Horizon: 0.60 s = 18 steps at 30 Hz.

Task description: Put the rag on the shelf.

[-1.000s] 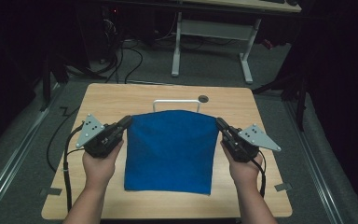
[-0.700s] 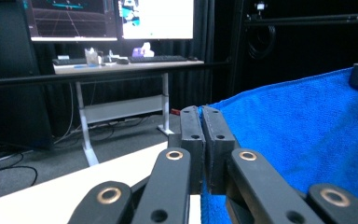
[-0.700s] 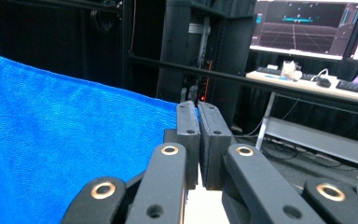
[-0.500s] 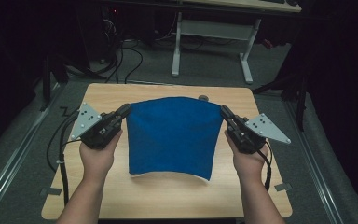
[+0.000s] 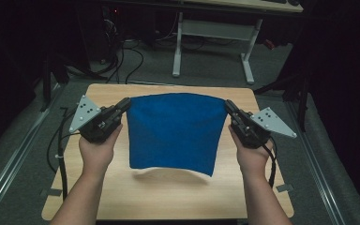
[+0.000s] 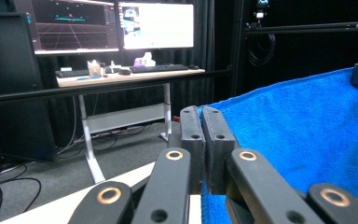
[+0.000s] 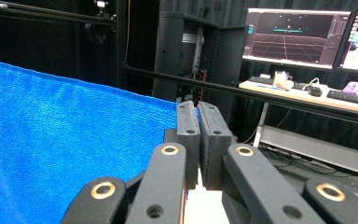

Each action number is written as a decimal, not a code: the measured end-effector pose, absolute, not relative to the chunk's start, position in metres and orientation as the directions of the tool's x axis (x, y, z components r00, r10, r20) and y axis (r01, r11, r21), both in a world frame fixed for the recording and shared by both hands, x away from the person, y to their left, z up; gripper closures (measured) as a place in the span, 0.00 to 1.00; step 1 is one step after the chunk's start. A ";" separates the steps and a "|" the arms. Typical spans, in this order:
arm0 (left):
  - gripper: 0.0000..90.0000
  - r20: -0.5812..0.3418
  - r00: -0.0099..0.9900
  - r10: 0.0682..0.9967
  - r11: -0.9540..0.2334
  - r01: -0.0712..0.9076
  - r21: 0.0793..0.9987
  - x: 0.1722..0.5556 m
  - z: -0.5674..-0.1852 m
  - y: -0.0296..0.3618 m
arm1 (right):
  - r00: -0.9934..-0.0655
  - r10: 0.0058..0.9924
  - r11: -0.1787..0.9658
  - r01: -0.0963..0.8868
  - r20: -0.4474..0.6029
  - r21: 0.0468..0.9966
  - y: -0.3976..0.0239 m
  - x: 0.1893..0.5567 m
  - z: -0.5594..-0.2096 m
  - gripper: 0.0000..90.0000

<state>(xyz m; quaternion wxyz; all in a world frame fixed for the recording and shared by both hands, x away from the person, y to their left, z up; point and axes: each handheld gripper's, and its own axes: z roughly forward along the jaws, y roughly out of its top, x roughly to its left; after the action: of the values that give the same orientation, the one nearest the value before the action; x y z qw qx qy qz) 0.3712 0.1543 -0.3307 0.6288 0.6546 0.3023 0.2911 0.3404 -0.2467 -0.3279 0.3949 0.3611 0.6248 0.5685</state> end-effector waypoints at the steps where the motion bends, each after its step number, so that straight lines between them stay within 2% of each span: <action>1: 0.99 -0.004 0.649 0.761 -0.024 0.034 0.999 0.373 -0.330 0.155 | -0.426 0.901 0.091 0.005 -0.080 0.996 -0.247 0.341 -0.327 0.99; 18: 0.99 0.032 0.631 0.775 -0.082 0.051 0.995 0.411 -0.311 0.148 | -0.398 0.916 0.071 0.039 -0.050 0.997 -0.259 0.371 -0.313 0.99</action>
<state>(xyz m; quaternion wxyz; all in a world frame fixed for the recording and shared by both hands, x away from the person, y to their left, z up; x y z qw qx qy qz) 0.4112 0.1481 -0.3115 0.6037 0.6718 0.3073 0.2998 0.3710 -0.2593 -0.3126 0.3904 0.3857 0.6190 0.5619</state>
